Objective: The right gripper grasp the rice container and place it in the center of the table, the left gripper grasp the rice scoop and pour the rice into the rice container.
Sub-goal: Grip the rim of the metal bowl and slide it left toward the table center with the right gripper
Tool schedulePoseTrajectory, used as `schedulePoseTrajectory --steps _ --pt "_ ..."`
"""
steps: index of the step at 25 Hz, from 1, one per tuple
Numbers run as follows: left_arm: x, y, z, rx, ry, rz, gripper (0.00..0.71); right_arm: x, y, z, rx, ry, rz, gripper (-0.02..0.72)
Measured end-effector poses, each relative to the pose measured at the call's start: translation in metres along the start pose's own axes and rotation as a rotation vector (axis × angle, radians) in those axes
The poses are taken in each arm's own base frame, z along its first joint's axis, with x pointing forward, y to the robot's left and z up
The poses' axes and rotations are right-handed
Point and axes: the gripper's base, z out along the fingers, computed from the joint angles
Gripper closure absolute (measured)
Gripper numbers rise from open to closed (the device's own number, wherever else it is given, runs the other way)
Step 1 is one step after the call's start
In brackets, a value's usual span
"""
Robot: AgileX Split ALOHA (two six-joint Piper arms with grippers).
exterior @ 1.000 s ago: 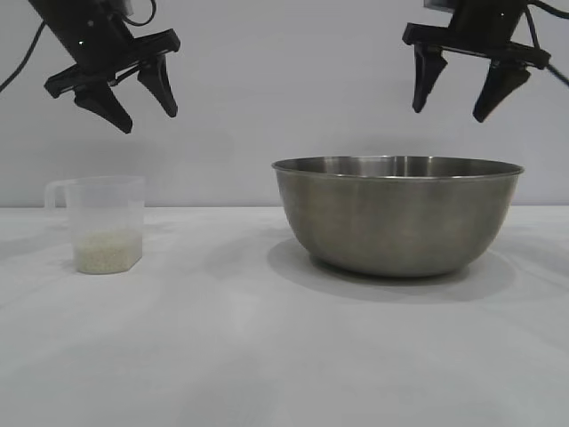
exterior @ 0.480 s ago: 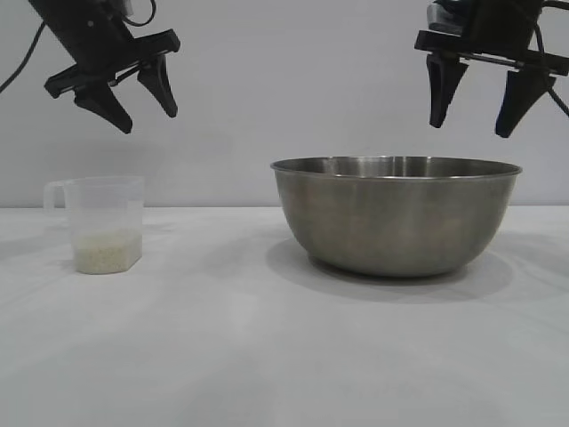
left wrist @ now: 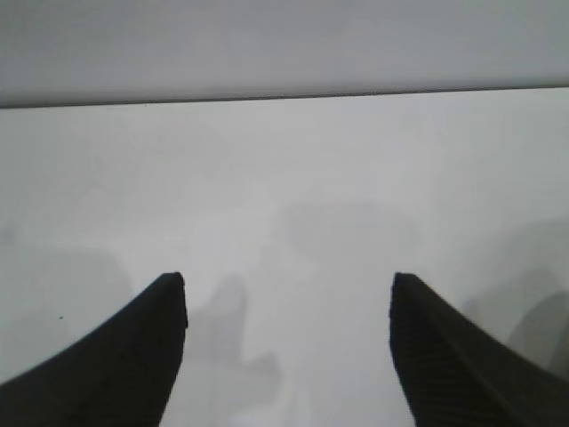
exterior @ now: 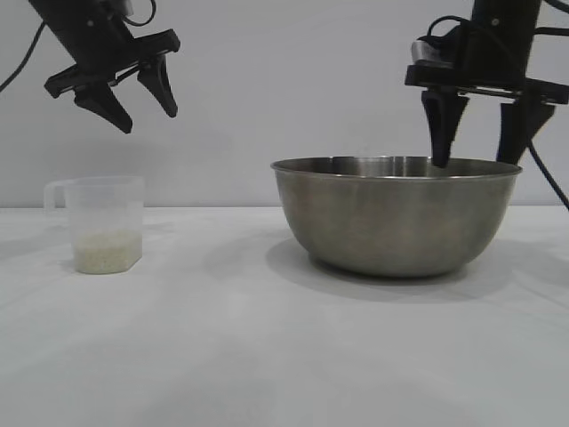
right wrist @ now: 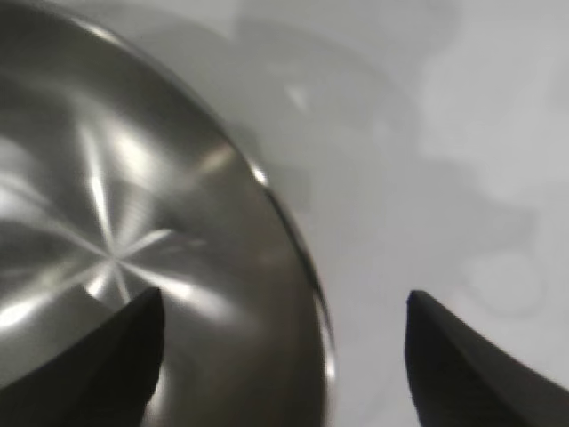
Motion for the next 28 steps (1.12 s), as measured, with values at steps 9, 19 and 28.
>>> schedulePoseTrajectory --steps 9,19,28 --pt "0.001 0.0 0.0 0.004 0.013 0.0 0.28 0.01 0.0 0.018 -0.023 0.043 0.019 0.441" --pt "0.002 -0.001 0.0 0.006 0.018 0.0 0.28 0.005 0.003 0.018 -0.056 -0.011 -0.009 0.703" --pt "0.002 -0.001 0.0 0.006 0.018 0.0 0.28 0.003 0.023 0.016 -0.2 -0.042 -0.009 0.703"
